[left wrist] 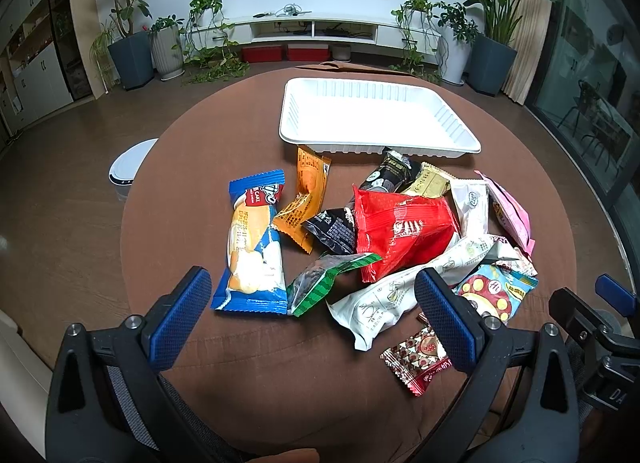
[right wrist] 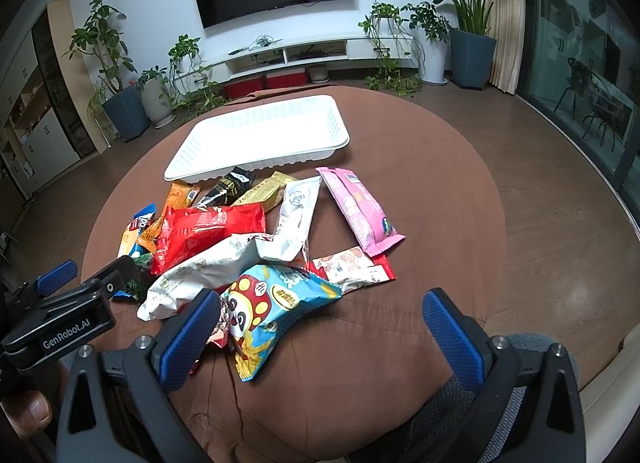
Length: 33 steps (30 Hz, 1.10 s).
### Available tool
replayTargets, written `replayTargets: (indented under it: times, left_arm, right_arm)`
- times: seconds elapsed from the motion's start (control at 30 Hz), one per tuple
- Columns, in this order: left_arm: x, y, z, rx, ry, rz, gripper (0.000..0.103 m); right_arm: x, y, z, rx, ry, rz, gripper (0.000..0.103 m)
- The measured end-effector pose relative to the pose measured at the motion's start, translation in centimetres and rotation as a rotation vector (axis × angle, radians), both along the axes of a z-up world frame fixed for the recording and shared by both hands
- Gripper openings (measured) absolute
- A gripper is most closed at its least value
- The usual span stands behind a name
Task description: Organize snacks
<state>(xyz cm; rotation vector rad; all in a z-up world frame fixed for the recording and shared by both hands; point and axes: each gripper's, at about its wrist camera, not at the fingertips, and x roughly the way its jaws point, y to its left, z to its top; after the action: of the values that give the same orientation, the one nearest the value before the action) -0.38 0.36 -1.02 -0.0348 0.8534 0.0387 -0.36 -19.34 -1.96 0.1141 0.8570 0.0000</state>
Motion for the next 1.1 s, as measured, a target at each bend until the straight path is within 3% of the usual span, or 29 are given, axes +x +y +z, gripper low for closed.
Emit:
replayTargets:
  times: [1.1]
  left_arm:
    - [0.01,-0.13,-0.21,-0.001,0.008,-0.006,0.103]
  right_arm:
    - [-0.03,0.20,-0.66,0.000,0.009,0.001,0.103]
